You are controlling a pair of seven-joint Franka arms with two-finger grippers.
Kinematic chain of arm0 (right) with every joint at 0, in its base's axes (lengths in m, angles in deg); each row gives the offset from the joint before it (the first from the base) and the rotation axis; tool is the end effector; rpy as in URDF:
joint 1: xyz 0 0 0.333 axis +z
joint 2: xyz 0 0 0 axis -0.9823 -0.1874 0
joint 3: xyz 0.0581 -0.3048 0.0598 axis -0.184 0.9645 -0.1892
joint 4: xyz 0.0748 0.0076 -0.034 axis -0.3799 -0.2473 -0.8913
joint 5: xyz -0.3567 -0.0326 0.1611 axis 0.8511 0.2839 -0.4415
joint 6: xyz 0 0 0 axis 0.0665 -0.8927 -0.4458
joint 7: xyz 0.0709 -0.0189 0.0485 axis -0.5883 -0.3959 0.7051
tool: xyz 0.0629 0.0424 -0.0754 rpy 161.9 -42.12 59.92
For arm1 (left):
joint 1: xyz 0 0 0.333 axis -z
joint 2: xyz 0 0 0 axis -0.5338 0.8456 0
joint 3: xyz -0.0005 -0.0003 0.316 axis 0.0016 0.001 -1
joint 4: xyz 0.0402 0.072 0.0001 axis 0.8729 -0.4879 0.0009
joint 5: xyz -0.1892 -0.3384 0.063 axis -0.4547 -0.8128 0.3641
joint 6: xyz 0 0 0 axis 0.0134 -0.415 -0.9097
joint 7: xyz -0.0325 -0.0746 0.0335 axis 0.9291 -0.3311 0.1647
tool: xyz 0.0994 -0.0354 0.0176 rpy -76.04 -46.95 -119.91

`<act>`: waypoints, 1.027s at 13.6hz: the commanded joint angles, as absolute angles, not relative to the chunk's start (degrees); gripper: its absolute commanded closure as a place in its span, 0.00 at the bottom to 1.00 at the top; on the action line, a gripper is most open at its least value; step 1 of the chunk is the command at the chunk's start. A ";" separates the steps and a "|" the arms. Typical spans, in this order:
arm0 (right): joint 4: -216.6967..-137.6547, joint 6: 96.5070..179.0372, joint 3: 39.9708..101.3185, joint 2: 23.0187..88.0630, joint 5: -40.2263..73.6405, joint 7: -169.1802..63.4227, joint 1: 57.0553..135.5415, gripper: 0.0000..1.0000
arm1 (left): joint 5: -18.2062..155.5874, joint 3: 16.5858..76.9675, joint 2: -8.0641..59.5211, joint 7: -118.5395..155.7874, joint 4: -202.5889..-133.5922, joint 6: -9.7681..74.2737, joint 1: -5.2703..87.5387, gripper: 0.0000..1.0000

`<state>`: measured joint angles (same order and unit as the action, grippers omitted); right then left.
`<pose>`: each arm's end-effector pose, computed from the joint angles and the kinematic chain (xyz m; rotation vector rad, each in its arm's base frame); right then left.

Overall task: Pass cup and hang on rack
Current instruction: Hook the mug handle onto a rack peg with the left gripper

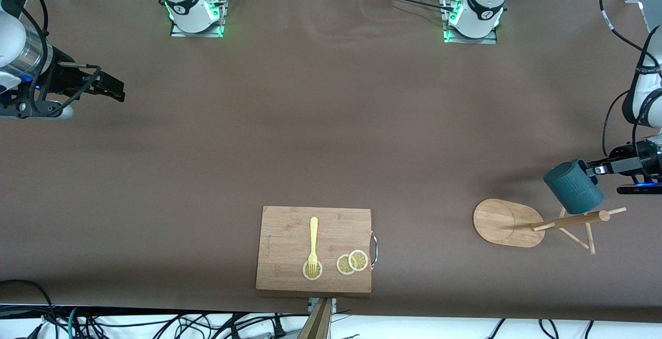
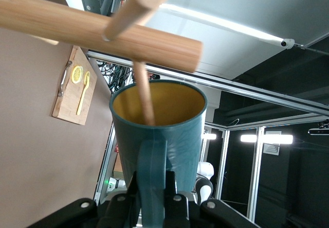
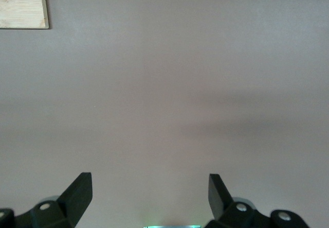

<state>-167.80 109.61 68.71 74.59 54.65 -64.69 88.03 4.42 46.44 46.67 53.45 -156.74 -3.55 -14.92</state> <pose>0.5683 0.0522 0.5814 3.1017 -0.0395 -0.1763 0.6087 0.2550 0.2490 1.4087 0.3749 0.0486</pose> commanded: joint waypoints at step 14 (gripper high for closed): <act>-169.56 110.04 67.92 76.63 53.90 -63.98 87.02 0.00 | 0.42 46.29 55.04 50.03 -150.82 -7.92 -15.73 1.00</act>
